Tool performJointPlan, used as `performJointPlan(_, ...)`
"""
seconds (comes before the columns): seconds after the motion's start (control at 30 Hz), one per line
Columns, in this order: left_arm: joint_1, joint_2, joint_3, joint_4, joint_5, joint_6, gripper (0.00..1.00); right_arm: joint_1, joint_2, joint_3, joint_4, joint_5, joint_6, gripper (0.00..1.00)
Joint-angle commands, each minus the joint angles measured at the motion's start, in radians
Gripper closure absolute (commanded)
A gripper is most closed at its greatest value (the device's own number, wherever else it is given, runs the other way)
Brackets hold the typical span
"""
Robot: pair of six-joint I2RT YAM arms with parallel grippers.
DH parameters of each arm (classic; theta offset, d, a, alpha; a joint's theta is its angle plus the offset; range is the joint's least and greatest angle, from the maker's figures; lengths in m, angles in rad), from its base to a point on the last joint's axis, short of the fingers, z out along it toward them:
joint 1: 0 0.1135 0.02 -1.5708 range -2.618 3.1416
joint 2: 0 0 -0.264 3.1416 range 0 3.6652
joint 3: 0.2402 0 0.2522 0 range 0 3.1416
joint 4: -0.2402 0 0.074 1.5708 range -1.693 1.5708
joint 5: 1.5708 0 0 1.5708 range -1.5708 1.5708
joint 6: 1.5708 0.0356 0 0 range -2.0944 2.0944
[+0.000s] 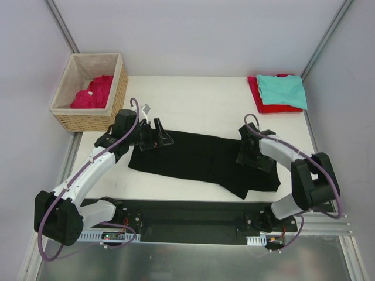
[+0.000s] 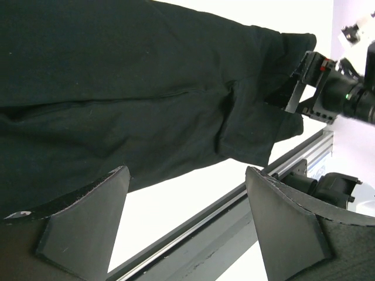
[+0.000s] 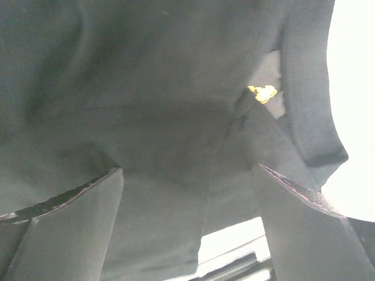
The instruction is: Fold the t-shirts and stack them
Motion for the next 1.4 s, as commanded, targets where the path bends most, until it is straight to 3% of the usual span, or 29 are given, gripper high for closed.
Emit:
performJointPlan(0.0,0.025,0.013,0.035,0.001,0.015,0.019,0.2,-0.018,0.166,0.127,0.008,0.007,0.016,0.02)
performJointPlan(0.27,0.067,0.051,0.054,-0.007,0.028,0.032,0.2,-0.029,0.428,0.418,-0.088,0.056,-0.01,0.02)
performJointPlan(0.67,0.116,0.058,0.058,-0.01,0.038,0.05,0.2,-0.038,0.816,1.044,-0.289,0.077,-0.083,0.02)
performJointPlan(0.8,0.136,0.056,0.053,-0.018,0.051,0.056,0.2,-0.044,0.899,1.211,-0.321,0.074,-0.115,0.02)
performJointPlan(0.97,0.142,0.047,0.064,-0.021,0.06,0.056,0.2,-0.069,0.881,1.303,-0.359,0.066,-0.161,0.02)
performJointPlan(1.07,0.142,0.024,0.058,-0.021,0.061,0.05,0.2,-0.07,0.722,1.233,-0.337,0.088,-0.186,0.01)
performJointPlan(1.1,0.142,0.018,0.051,-0.021,0.061,0.048,0.2,-0.07,0.67,1.143,-0.309,0.077,-0.191,0.01)
performJointPlan(1.13,0.142,0.005,0.048,-0.021,0.063,0.045,0.2,-0.073,0.542,1.085,-0.273,0.057,-0.203,0.01)
performJointPlan(1.23,0.142,-0.011,0.033,-0.021,0.06,0.041,0.2,-0.108,0.312,0.826,-0.034,-0.16,-0.197,0.0)
performJointPlan(1.27,0.142,-0.016,0.03,-0.021,0.061,0.039,0.2,-0.122,0.26,0.749,0.114,-0.322,-0.174,0.0)
performJointPlan(1.37,0.14,-0.028,0.016,-0.016,0.066,0.035,0.2,-0.152,0.188,0.555,0.375,-0.581,-0.133,0.03)
